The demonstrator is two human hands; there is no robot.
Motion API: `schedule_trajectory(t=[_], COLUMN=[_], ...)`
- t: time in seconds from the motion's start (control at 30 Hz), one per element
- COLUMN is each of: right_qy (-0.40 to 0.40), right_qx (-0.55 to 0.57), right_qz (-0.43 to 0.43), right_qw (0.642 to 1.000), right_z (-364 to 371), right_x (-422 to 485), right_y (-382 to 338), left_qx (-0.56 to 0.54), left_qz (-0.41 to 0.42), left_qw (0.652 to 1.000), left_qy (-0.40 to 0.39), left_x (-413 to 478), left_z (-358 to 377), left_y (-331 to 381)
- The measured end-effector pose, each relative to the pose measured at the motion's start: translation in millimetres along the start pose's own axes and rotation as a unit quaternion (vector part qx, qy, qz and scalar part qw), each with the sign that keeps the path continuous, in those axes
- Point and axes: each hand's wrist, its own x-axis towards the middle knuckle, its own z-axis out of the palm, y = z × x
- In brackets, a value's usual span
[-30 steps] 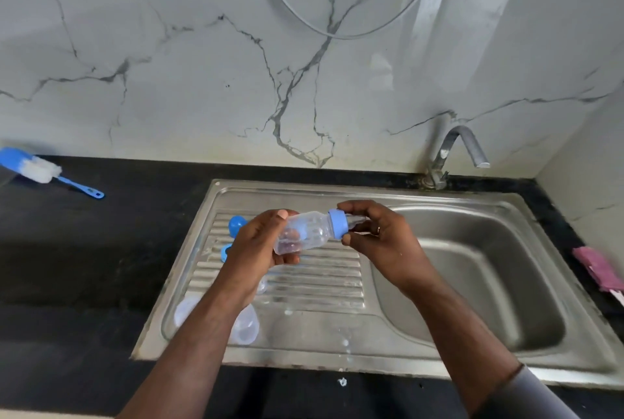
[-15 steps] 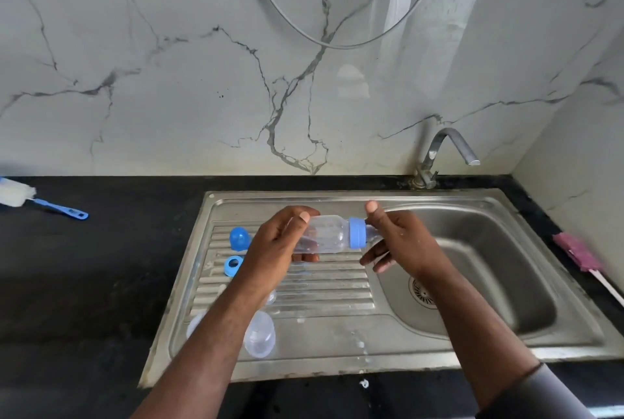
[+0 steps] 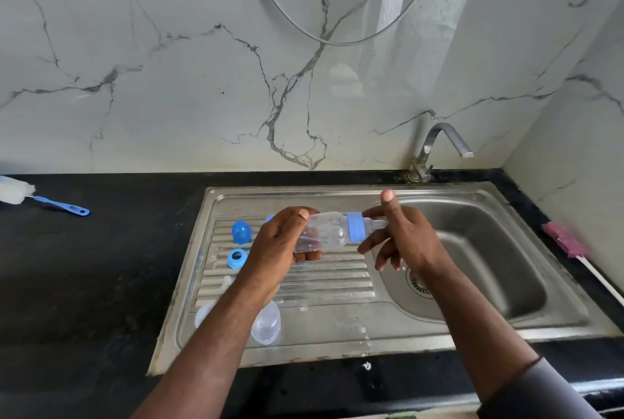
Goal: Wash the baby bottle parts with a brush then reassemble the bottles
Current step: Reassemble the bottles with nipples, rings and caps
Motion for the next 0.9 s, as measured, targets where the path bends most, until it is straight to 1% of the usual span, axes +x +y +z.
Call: schedule_trajectory(t=[0.07, 0.1, 0.17, 0.2, 0.27, 0.33, 0.4, 0.5, 0.53, 0.57, 0.63, 0.67, 0.77, 0.9], right_qy=[-0.005, -0.031, -0.075, -0.078, -0.057, -0.048, -0.052, -0.066, -0.077, -0.09, -0.099, -0.093, -0.07, -0.083], right_qx=[0.049, 0.054, 0.017, 0.003, -0.012, -0.052, -0.074, -0.01, 0.022, 0.038, 0.018, 0.001, 0.014, -0.008], right_qz=[-0.038, -0.062, -0.101, -0.105, -0.095, -0.072, -0.029, 0.018, 0.012, -0.013, -0.082, -0.099, -0.096, -0.106], right_qw=[0.998, 0.996, 0.992, 0.991, 0.994, 0.995, 0.995, 0.998, 0.997, 0.995, 0.992, 0.991, 0.993, 0.991], right_z=[-4.3, -4.5, -1.3, 1.8, 5.1, 6.0, 4.6, -3.2, -6.6, -9.7, -11.2, -8.8, -2.5, -5.2], right_x=[-1.7, -3.3, -4.1, -3.7, -4.7, -4.8, -1.5, 3.0, 3.6, 3.5, 4.1, 4.8, 7.4, 12.1], right_y=[3.0, 3.7, 9.0, 10.7, 6.6, 0.3, -1.3, 0.0, 1.0, 1.7, 8.2, 10.9, 14.9, 14.9], left_qx=[-0.011, -0.011, -0.012, -0.01, 0.0, 0.007, 0.015, 0.013, 0.003, -0.007, -0.01, -0.006, 0.008, 0.033], left_qz=[-0.002, -0.002, -0.003, -0.001, 0.007, 0.016, 0.022, 0.02, 0.014, 0.009, -0.001, -0.004, -0.008, 0.0], left_qw=[1.0, 1.0, 1.0, 1.0, 1.0, 1.0, 1.0, 1.0, 1.0, 1.0, 1.0, 1.0, 1.0, 0.999], left_qy=[0.005, 0.005, 0.006, 0.005, -0.001, -0.007, -0.013, -0.01, -0.004, 0.002, 0.009, 0.009, 0.001, -0.006], left_x=[-1.9, -2.7, -3.9, -4.2, -4.1, -4.4, -4.1, -3.1, -2.8, -2.2, -0.7, 0.0, 2.3, 5.1], left_z=[-1.0, -1.8, -1.9, -1.3, 0.6, 3.0, 4.6, 4.8, 4.4, 3.5, 1.7, 1.2, 1.7, 1.2], left_y=[-0.1, -0.5, -1.7, -2.1, -3.0, -2.7, -2.5, -4.0, -4.6, -5.3, -7.6, -8.5, -10.1, -6.0])
